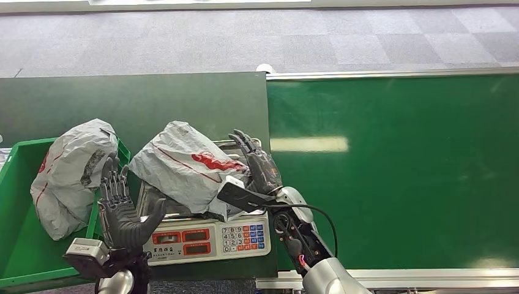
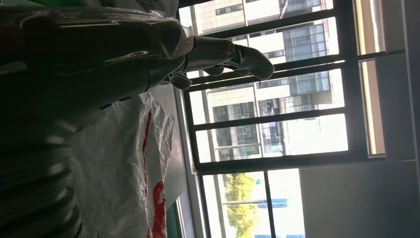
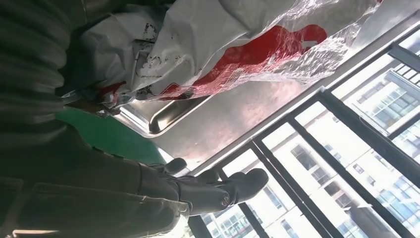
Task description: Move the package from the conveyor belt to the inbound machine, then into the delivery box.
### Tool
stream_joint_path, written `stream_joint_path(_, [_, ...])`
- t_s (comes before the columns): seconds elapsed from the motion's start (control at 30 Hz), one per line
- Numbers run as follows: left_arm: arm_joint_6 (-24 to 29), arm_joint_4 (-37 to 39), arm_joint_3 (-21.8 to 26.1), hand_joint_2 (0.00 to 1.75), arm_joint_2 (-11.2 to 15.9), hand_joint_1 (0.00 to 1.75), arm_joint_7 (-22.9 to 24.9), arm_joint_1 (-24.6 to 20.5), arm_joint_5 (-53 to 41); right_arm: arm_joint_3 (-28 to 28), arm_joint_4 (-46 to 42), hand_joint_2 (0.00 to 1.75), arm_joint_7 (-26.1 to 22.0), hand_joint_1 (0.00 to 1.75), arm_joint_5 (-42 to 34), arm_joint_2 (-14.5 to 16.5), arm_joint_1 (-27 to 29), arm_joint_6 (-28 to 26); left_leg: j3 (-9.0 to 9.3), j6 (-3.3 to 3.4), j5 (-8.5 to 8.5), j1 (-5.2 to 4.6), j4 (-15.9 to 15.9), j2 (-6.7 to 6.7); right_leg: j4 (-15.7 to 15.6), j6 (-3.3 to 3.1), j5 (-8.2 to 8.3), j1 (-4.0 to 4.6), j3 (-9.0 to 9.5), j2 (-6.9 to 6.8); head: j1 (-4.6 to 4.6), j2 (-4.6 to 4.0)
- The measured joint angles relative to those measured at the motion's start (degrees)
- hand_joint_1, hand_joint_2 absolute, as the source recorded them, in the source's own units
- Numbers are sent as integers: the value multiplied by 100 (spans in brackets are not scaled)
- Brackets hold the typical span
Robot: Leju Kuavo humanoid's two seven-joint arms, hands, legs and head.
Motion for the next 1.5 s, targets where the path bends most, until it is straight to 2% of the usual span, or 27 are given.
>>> stream_joint_path(0.13, [-10, 14, 3, 175, 1, 0, -1, 0, 8, 1, -3, 175, -55, 0, -62, 1, 2, -62, 0, 0, 0, 0, 0, 0, 0, 0, 0, 0, 0, 0, 0, 0])
stream_joint_path(0.23, [-61, 37, 9, 175, 1, 0, -1, 19, 15, -2, -114, 175, -149, 0, -151, -5, 52, -383, 0, 0, 0, 0, 0, 0, 0, 0, 0, 0, 0, 0, 1, 0])
stream_joint_path(0.33, [-80, 43, 15, 175, 1, 0, -1, 83, 13, -19, -441, 175, -238, 0, -269, -31, 206, -724, 0, -1, -1, 0, 0, 0, 0, 0, 0, 0, -2, 0, 1, 0])
stream_joint_path(0.57, [-104, 39, 34, 175, 1, 0, -1, 219, 3, -110, -1228, 175, -284, 0, -466, -151, 595, -962, 1, -2, -2, 0, 0, -2, -2, 1, -3, 0, -3, -5, 1, 0])
stream_joint_path(0.67, [-123, -12, 66, 175, 0, 0, -1, 397, -15, -366, -2168, 175, -254, 0, -906, -361, 1213, -1312, 3, 0, -7, 0, 1, -14, -6, 5, -13, -2, 2, -23, -1, 0])
stream_joint_path(0.87, [-262, -462, 326, 175, 2, 0, -2, 1091, 5, -1521, -4569, 175, -762, 0, -3420, -1161, 3206, -1012, 0, 11, -46, -11, 2, -22, -19, 18, -31, -11, 15, -31, 1, 0])
stream_joint_path(0.97, [-213, -699, 358, 175, -12, 0, -2, 1276, -205, -1803, -5383, 175, -806, 0, -3992, -1379, 3844, -1019, 4, 11, -56, -11, 1, -12, -22, 17, -37, -12, 12, -22, -1, 0])
stream_joint_path(1.07, [89, -824, 204, 175, 1, 0, -2, 1299, -399, -1952, -5870, 175, -811, 0, -4163, -1429, 4236, -935, 10, 10, -56, -9, -1, -11, -21, 14, -40, -10, 17, -21, -2, 0])
stream_joint_path(1.23, [585, -969, -148, 175, 119, 0, -2, 1264, -710, -2064, -6195, 175, -812, 0, -4309, -1440, 4425, -769, 32, 9, -54, -9, -2, -9, -19, 14, -40, -9, 33, -20, -1, 0])
stream_joint_path(1.43, [789, -1055, -378, 175, 250, 0, -2, 1218, -866, -2120, -6305, 175, -811, 0, -4346, -1440, 4436, -702, 40, 9, -54, -10, -1, -9, -19, 14, -40, -10, 45, -20, 0, 0])
stream_joint_path(1.5, [1006, -1067, -443, 175, 307, 0, -2, 1195, -1006, -2135, -6317, 175, -812, 0, -4317, -1440, 4428, -697, 40, 9, -54, -10, -1, -10, -19, 14, -40, -10, 46, -20, 0, 0])
